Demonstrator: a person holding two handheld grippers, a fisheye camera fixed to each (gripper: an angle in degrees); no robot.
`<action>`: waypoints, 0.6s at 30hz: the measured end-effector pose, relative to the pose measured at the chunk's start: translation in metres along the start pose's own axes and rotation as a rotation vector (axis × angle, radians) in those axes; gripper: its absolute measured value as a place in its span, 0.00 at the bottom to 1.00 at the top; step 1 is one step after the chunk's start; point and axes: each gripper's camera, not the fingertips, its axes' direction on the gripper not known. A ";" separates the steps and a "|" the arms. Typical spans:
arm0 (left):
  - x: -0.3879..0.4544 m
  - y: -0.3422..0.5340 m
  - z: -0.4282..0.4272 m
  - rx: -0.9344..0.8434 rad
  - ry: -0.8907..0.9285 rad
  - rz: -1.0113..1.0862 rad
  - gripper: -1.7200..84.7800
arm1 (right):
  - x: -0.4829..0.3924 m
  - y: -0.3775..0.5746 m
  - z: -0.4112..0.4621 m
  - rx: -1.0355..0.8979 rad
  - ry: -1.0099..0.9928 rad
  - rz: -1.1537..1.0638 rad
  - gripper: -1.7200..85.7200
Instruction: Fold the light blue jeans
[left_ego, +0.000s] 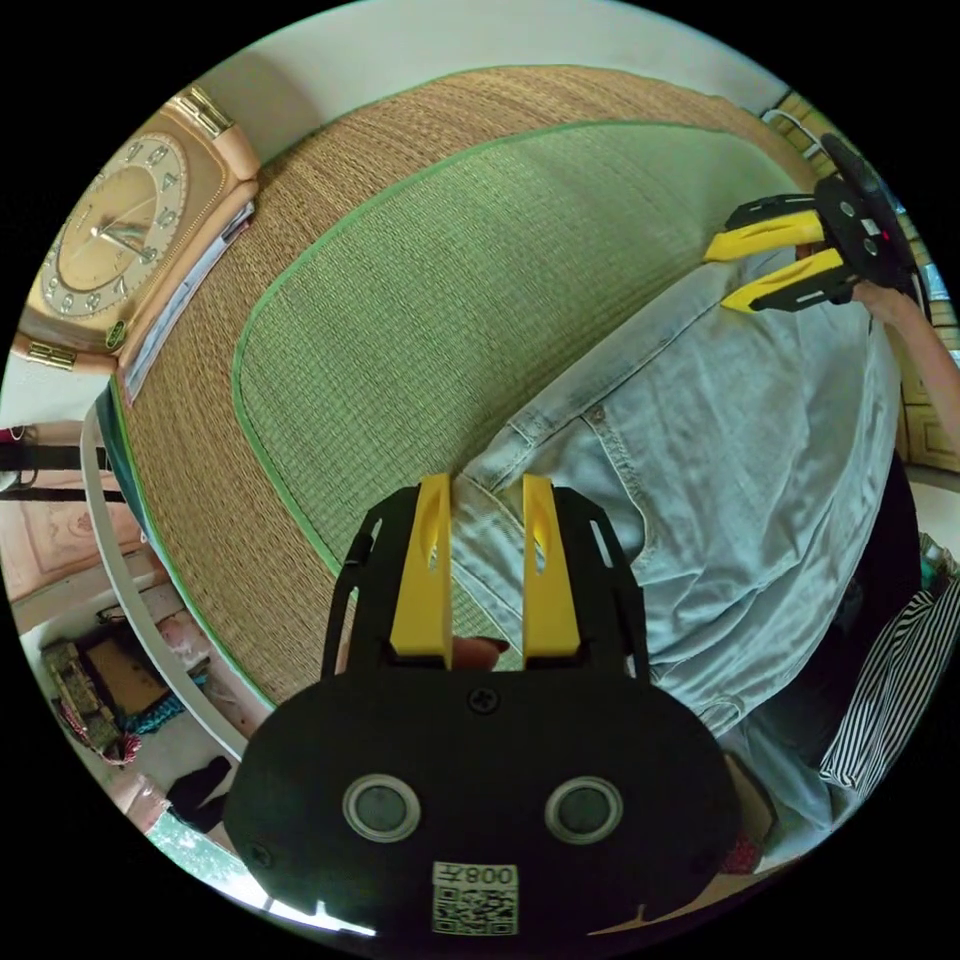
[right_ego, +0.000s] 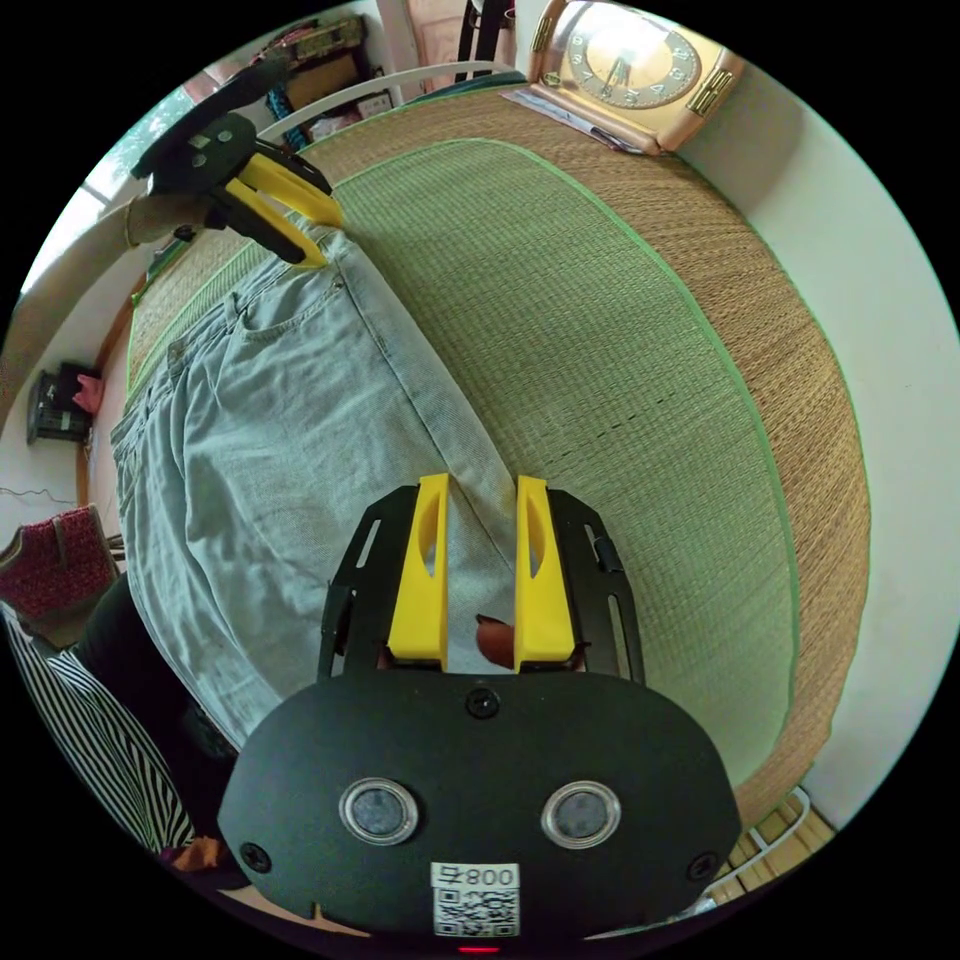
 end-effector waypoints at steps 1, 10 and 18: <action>0.002 -0.002 -0.001 -0.005 0.008 0.004 0.12 | 0.000 0.001 -0.001 -0.006 -0.002 0.000 0.14; 0.037 -0.004 -0.033 0.010 -0.034 0.002 0.06 | -0.001 0.019 -0.009 -0.014 -0.063 0.036 0.05; 0.081 0.036 -0.093 0.109 -0.140 0.012 0.04 | -0.017 0.056 -0.056 0.076 -0.053 0.054 0.03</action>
